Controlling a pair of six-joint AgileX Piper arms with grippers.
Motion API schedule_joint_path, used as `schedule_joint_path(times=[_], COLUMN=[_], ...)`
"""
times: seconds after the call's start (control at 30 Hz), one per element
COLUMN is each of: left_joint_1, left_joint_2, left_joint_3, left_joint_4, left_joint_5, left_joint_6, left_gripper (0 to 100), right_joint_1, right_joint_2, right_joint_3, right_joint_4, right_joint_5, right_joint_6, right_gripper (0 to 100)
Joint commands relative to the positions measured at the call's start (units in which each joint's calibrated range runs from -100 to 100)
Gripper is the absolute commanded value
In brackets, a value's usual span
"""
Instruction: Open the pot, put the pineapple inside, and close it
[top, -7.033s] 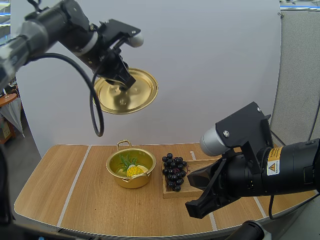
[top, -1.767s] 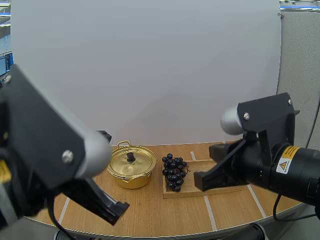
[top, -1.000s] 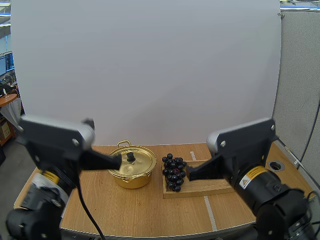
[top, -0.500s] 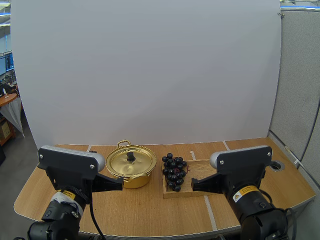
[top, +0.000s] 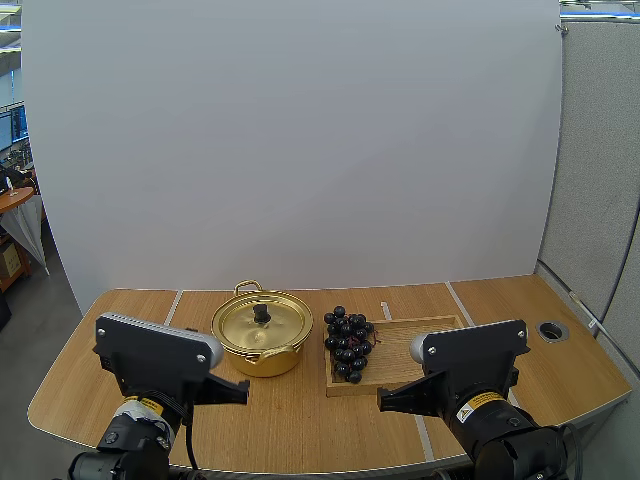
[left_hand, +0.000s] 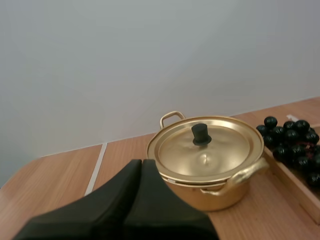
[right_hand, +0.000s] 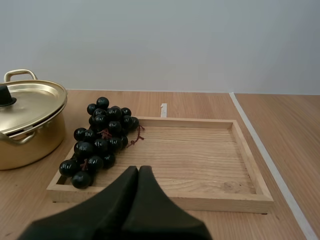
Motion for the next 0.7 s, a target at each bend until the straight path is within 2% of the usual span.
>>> schedule_joint_path(times=[0.0, 0.17, 0.57, 0.67], left_joint_1=[0.09, 0.09, 0.09, 0.09], left_joint_2=[1.17, 5.42, 9.71, 9.71], left_joint_3=[0.25, 0.25, 0.25, 0.25], left_joint_4=[6.88, 9.61, 9.61, 9.61], left_joint_5=[3.88, 3.75, 0.22, -0.74], left_joint_6=[-3.53, -9.07, -10.14, -13.13], left_gripper=[0, 0, 0, 0], right_joint_1=[-0.25, -0.25, -0.25, -0.25], right_joint_2=[-0.33, -0.33, -0.33, -0.33], right_joint_3=[0.08, 0.08, 0.08, 0.08], right_joint_4=[-0.94, -0.94, -0.94, -0.94], right_joint_5=[1.25, 1.48, 1.48, 1.48], right_joint_6=[-1.14, -1.11, -1.11, -1.11], right_gripper=[0, 0, 0, 0])
